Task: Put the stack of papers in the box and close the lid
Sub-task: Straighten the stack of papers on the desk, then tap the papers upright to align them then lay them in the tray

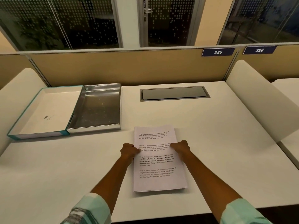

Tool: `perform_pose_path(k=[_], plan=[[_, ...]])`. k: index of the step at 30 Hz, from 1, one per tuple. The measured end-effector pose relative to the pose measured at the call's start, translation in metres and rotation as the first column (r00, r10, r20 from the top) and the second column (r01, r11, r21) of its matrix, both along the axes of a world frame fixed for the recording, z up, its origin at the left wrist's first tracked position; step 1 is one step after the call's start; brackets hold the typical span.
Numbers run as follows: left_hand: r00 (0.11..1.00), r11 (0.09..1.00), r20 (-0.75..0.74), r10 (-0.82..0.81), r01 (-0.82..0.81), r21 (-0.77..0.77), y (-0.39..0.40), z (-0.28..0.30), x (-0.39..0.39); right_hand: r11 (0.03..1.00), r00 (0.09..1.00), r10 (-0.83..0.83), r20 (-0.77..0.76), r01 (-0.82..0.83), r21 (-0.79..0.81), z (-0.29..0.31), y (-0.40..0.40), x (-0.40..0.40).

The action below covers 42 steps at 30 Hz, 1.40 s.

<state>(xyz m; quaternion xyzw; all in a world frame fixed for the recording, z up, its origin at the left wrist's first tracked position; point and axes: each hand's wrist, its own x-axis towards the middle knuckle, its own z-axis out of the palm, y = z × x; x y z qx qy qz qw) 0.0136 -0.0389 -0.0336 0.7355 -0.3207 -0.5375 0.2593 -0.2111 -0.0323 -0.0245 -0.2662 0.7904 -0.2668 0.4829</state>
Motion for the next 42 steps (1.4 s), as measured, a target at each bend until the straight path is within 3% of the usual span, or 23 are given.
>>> perform_pose_path(k=[6, 12, 17, 22, 32, 38, 42], plan=[[0.998, 0.995, -0.017, 0.057, -0.058, -0.086, 0.006, 0.0, 0.002, 0.998, 0.997, -0.042, 0.071, 0.045, -0.05, -0.008, -0.004, -0.007], [0.989, 0.962, -0.115, 0.091, -0.117, -0.248, -0.006, 0.025, -0.003, 0.968, 0.991, -0.087, 0.106, 0.11, -0.226, 0.015, -0.014, -0.008], [0.969, 0.863, -0.231, 0.085, -0.188, -0.47, -0.014, 0.052, -0.007, 0.883, 0.995, -0.051, 0.086, 0.085, -0.462, 0.045, -0.024, -0.009], [0.975, 0.755, -0.211, 0.065, -0.187, -0.629, -0.014, 0.067, -0.013, 0.804, 0.998, 0.012, 0.069, 0.032, -0.594, 0.061, -0.023, -0.011], [0.985, 0.7, -0.153, 0.075, -0.161, -0.696, 0.004, 0.064, -0.015, 0.715, 0.997, 0.054, 0.058, 0.002, -0.699, 0.056, 0.003, -0.016], [0.978, 0.62, -0.206, -0.021, -0.148, -0.77, -0.003, 0.091, -0.03, 0.632, 0.991, 0.09, 0.102, 0.022, -0.775, 0.077, -0.003, -0.004], [0.967, 0.607, -0.243, 0.08, -0.24, -0.758, -0.016, 0.119, -0.041, 0.629, 0.989, -0.002, 0.149, 0.117, -0.768, 0.099, -0.011, 0.011]])
